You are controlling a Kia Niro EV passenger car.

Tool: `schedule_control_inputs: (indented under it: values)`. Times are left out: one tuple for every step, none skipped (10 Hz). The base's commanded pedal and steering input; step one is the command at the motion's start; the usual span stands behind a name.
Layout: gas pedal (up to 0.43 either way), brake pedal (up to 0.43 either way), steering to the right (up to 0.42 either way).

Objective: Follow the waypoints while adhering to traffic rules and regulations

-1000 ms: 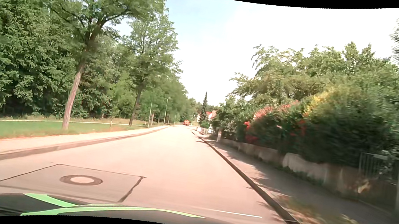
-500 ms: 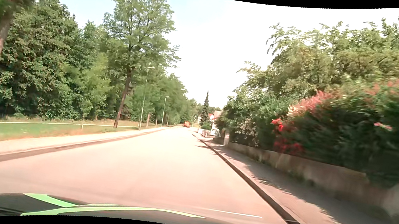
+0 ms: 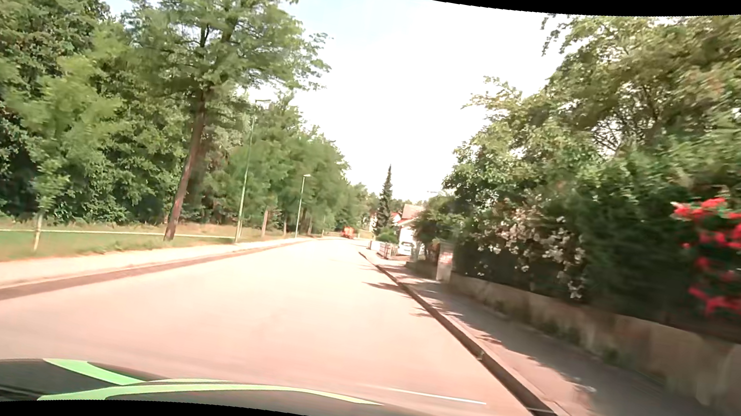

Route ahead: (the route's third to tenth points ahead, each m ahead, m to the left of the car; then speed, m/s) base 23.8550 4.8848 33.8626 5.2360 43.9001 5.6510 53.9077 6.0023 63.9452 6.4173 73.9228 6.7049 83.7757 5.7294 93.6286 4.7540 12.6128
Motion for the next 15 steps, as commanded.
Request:
schedule_control_inputs:
  values:
    - [0.059, 0.0, -0.008]
    - [0.059, 0.0, -0.009]
    - [0.059, 0.0, -0.011]
    - [0.059, 0.0, -0.013]
    - [0.059, 0.0, -0.013]
    - [0.059, 0.0, -0.013]
    - [0.059, 0.0, -0.013]
    - [0.059, 0.0, -0.013]
    - [0.059, 0.0, -0.013]
    - [0.059, 0.0, -0.013]
    - [0.059, 0.0, -0.013]
    - [0.059, 0.0, -0.011]
    - [0.047, 0.0, -0.011]
    - [0.039, 0.0, -0.011]
    - [0.039, 0.0, -0.01]
